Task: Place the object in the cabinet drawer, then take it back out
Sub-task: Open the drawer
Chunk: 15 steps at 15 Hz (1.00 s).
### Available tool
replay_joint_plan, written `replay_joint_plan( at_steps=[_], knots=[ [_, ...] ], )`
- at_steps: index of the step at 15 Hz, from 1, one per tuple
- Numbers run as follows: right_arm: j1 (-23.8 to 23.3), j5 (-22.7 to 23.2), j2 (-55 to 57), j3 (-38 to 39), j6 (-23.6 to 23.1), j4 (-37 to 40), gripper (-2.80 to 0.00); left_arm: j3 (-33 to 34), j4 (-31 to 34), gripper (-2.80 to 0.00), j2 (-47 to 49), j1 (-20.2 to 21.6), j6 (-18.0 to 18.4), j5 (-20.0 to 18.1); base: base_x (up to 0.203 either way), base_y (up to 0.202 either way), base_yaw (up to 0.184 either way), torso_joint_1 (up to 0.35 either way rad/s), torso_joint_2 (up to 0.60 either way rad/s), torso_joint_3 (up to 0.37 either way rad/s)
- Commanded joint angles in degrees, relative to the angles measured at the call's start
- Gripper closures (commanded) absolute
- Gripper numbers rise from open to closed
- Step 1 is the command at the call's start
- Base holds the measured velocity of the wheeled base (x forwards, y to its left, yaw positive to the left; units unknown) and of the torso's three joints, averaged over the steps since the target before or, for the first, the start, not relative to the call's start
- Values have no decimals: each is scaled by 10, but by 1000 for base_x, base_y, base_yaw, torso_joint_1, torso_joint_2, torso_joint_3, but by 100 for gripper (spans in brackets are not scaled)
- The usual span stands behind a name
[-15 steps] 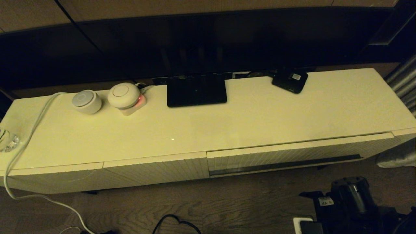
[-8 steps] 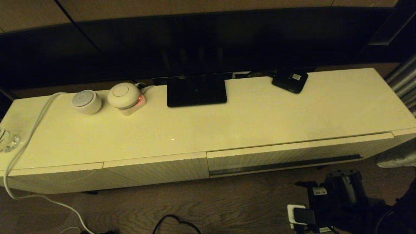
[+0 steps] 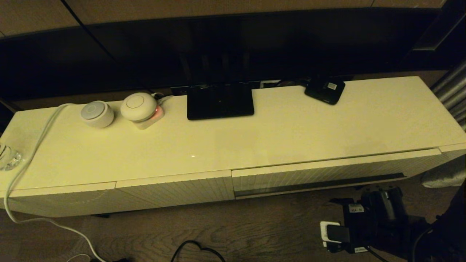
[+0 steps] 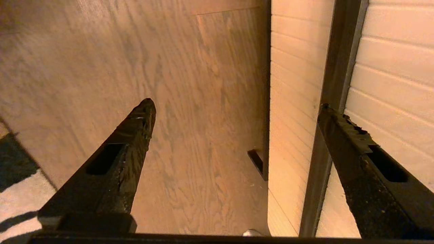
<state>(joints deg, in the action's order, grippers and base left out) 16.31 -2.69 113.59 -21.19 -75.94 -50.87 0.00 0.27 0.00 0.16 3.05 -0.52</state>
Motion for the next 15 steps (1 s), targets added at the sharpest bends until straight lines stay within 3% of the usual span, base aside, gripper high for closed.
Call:
replay_joint_plan(
  at_steps=[1, 15],
  knots=[
    [-1, 1, 8, -7, -4, -3, -280, 2, 0, 0, 0, 0, 0, 0, 0, 0, 0, 0, 0, 0],
    [-1, 53, 33, -37, -4, -3, -280, 2, 0, 0, 0, 0, 0, 0, 0, 0, 0, 0, 0, 0]
  ],
)
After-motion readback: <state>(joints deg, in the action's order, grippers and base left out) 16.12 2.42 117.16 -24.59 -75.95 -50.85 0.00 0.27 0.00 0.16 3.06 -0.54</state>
